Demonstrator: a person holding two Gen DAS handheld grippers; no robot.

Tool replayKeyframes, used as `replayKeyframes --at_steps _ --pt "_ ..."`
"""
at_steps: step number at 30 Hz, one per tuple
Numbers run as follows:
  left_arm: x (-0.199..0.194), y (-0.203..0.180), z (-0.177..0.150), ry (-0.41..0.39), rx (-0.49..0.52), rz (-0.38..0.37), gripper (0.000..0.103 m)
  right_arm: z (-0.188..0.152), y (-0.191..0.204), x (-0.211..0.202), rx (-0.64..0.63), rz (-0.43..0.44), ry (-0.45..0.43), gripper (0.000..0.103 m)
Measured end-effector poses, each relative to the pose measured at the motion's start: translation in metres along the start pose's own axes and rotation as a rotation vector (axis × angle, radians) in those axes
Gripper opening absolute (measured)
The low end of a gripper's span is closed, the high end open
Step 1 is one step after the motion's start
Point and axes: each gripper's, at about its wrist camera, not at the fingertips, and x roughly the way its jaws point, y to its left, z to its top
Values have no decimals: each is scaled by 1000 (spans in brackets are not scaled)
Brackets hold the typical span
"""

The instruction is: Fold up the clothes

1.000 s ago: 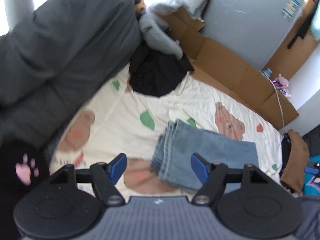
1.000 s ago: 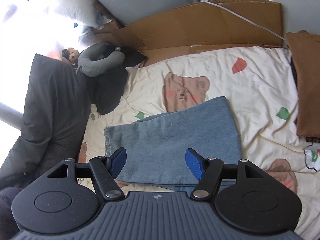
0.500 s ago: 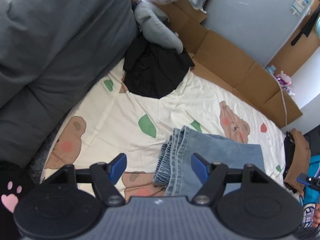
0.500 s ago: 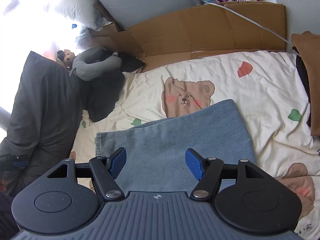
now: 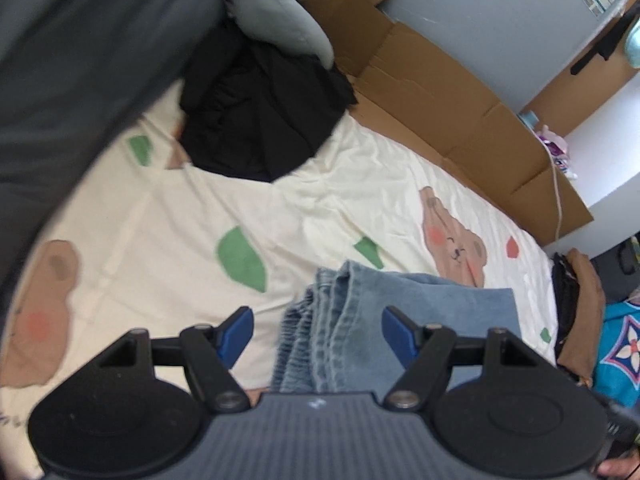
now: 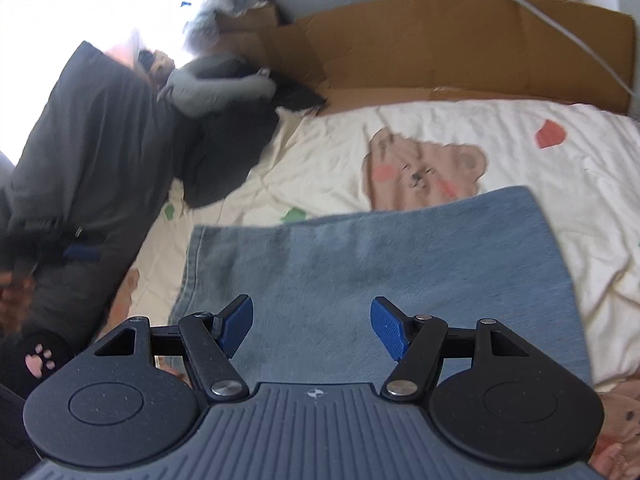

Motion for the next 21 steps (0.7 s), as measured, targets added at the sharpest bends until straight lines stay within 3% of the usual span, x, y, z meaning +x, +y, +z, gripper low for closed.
replayKeyframes --at_steps 7,13,21 --pt "36 2 -8 -10 -6 -20 73 -18 21 51 -2 63 66 72" --pt "48 12 -43 -48 -49 -30 68 3 40 105 -91 169 181 70" --pt "46 18 -88 -44 -87 -62 58 37 73 150 -303 206 206 70"
